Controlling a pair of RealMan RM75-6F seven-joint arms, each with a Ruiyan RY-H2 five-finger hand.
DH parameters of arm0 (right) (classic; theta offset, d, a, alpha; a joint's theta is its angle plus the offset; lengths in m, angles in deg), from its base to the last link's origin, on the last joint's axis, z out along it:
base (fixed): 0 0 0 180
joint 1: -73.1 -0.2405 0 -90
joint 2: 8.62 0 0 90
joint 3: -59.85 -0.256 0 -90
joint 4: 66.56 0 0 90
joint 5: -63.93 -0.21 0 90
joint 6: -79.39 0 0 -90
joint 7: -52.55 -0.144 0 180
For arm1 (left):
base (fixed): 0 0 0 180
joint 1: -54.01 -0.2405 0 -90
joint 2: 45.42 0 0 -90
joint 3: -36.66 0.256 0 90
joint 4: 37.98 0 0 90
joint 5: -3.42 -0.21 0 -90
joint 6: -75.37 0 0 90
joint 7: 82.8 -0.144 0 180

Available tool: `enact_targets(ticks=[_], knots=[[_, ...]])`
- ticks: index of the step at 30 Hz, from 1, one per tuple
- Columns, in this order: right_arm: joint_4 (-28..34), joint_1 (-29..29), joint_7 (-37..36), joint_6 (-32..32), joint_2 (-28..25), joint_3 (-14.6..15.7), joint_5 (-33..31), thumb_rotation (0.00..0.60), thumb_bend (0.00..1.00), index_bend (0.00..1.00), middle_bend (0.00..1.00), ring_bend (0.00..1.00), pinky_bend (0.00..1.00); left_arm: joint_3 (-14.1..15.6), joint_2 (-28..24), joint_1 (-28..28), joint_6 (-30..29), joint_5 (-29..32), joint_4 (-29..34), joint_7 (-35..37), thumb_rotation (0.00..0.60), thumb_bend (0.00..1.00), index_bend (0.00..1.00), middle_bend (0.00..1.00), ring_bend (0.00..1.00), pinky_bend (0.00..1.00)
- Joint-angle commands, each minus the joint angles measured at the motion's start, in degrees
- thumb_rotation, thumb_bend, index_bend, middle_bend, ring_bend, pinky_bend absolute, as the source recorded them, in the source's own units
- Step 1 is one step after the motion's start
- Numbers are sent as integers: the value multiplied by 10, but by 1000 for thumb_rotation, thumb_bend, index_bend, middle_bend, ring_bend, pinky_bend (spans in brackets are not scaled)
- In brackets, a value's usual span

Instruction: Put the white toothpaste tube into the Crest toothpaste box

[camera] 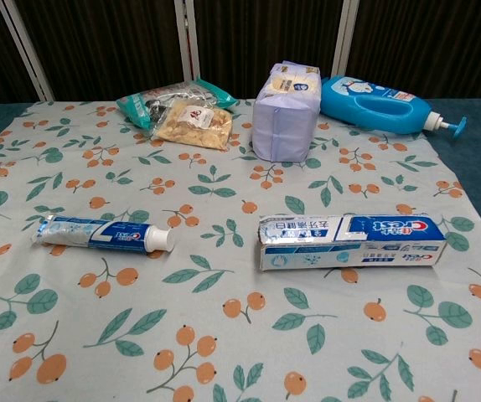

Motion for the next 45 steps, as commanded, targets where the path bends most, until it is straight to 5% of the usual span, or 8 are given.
enact_targets(ticks=[1, 18, 27, 36, 45], knots=[[0, 0, 0, -1, 0, 0, -1, 600, 322, 0, 0, 0, 87, 0, 0, 0, 0, 0, 0, 0, 600, 72, 0, 0, 0, 40], [16, -8, 0, -5, -2, -4, 4, 600, 322, 0, 0, 0, 87, 0, 1, 3, 7, 3, -1, 1, 600, 72, 0, 0, 0, 40], [135, -78, 44, -100, -12, -21, 14, 600, 322, 0, 0, 0, 87, -3, 1, 7, 18, 13, 4, 3, 600, 72, 0, 0, 0, 40], [210, -176, 186, -247, 58, -60, -86, 600, 323, 0, 30, 3, 87, -1, -5, 6, 20, 14, 6, 10, 600, 72, 0, 0, 0, 40], [188, -246, 301, -303, 161, -90, -213, 600, 322, 0, 96, 54, 112, 4, -11, 8, 29, 15, 13, 17, 600, 72, 0, 0, 0, 40]])
